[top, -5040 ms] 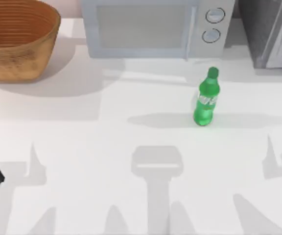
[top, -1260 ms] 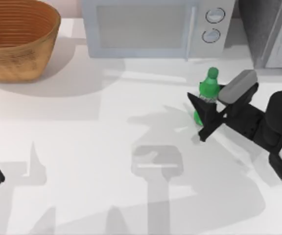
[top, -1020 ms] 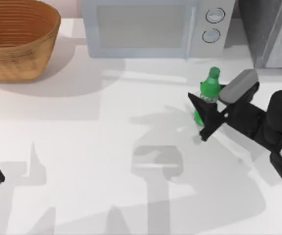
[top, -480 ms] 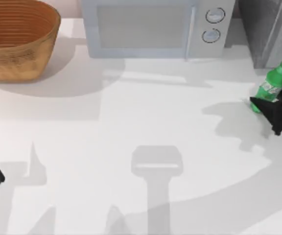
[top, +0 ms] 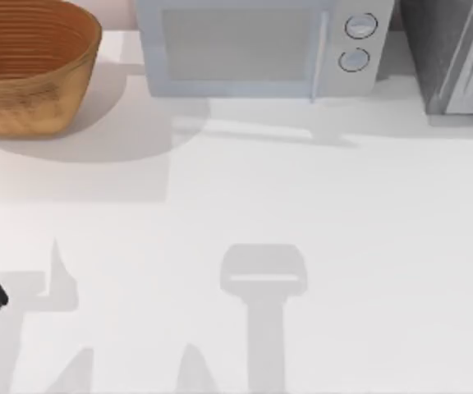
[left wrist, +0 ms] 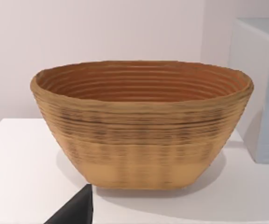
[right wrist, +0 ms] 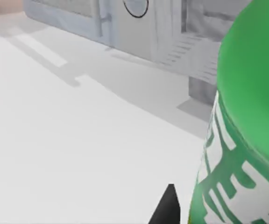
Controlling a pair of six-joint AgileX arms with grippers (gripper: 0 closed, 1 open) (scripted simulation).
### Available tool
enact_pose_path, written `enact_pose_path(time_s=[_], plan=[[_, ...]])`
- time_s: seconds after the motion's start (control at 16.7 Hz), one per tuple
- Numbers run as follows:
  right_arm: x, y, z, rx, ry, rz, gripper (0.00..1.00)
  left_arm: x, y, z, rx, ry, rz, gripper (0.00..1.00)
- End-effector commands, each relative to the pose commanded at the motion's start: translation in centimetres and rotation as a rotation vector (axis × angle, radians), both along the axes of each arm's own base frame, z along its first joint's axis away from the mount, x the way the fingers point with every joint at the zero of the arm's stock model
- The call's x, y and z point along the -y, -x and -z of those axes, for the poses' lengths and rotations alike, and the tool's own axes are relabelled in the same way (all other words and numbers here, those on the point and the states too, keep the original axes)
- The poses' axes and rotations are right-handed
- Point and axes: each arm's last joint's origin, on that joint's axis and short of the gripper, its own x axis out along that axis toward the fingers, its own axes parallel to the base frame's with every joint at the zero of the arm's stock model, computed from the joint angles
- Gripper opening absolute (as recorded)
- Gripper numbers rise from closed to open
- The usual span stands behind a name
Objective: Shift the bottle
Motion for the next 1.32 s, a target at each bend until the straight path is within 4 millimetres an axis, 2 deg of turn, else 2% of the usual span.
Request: enact_pose_path(time_s=[0.18,0.42,0.6,0.9,1.08,1.32], plan=[[2.6,1.8,-1.5,0.072,-0.013,0.026,0.00,0.0,0.0,0.0,0.000,0.000,0.000,1.00],[2.8,2.0,-1.7,0.082,-0.014,0.029,0.00,0.0,0.0,0.0,0.000,0.000,0.000,1.00],[2.7,1.9,-1.3,0.068,-0.024,0.028,0.00,0.0,0.0,0.0,0.000,0.000,0.000,1.00],[2.1,1.1,1.0,0.032,-0.054,0.027,0.00,0.0,0.0,0.0,0.000,0.000,0.000,1.00],[1.3,0.1,2.1,0.041,-0.043,0.023,0.00,0.0,0.0,0.0,0.000,0.000,0.000,1.00],[-0.1,-1.2,2.4,0.071,-0.019,0.023,0.00,0.0,0.0,0.0,0.000,0.000,0.000,1.00]])
